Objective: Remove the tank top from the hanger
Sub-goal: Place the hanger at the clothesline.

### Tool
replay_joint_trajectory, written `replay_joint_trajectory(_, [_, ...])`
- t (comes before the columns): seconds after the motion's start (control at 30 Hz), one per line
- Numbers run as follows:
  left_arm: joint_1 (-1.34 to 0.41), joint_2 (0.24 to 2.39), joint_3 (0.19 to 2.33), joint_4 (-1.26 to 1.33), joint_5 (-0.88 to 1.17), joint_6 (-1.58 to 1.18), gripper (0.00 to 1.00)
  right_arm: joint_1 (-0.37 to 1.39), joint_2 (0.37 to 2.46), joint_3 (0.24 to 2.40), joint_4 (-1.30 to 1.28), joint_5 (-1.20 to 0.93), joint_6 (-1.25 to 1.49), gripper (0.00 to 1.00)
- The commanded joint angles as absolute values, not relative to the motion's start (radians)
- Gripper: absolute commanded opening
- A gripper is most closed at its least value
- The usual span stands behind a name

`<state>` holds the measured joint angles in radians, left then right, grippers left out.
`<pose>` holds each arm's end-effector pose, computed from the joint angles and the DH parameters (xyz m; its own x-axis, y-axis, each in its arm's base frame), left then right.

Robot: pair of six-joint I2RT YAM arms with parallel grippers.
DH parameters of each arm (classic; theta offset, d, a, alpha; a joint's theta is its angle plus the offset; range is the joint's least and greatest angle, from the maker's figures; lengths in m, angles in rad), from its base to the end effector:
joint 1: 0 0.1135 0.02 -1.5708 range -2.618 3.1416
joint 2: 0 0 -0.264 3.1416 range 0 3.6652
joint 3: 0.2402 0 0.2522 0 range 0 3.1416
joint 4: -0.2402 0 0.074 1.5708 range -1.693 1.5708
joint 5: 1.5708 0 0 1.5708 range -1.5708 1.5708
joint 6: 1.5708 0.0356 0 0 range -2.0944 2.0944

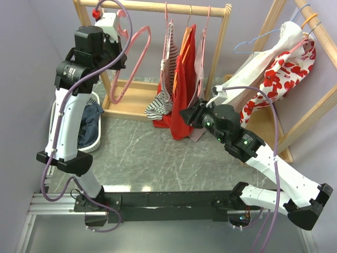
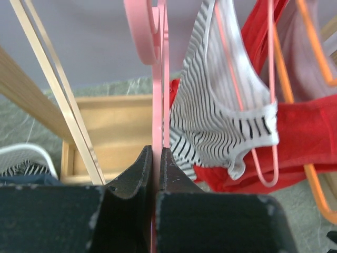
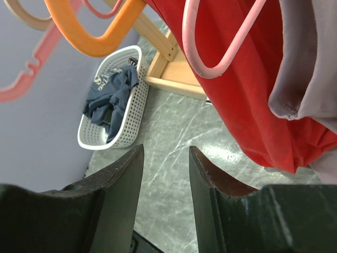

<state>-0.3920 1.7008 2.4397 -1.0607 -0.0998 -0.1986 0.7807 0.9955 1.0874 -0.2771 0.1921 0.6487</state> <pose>0.2774 -0.1108 0.5500 -0.3443 -0.0701 -0.9362 0.2294 0.9607 -0.1563 0.1624 0.1513 0.3972 -0.4411 0.3978 -0.8045 -0.3652 0.7392 0.5658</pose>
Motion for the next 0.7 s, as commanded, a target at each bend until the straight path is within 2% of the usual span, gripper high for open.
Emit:
replay_joint_trajectory(0.0, [-0.336, 1.713, 2.476, -0.896, -0.009, -0.179, 0.01, 0.775, 0.992, 1.085, -0.236, 0.187, 0.637, 0.48])
replay_joint_trajectory(0.67, [-0.278, 1.812, 2.52, -0.695, 0.098, -0.153, 0.01, 0.759, 0.986, 1.081, -0.244, 0.187, 0.632, 0.48])
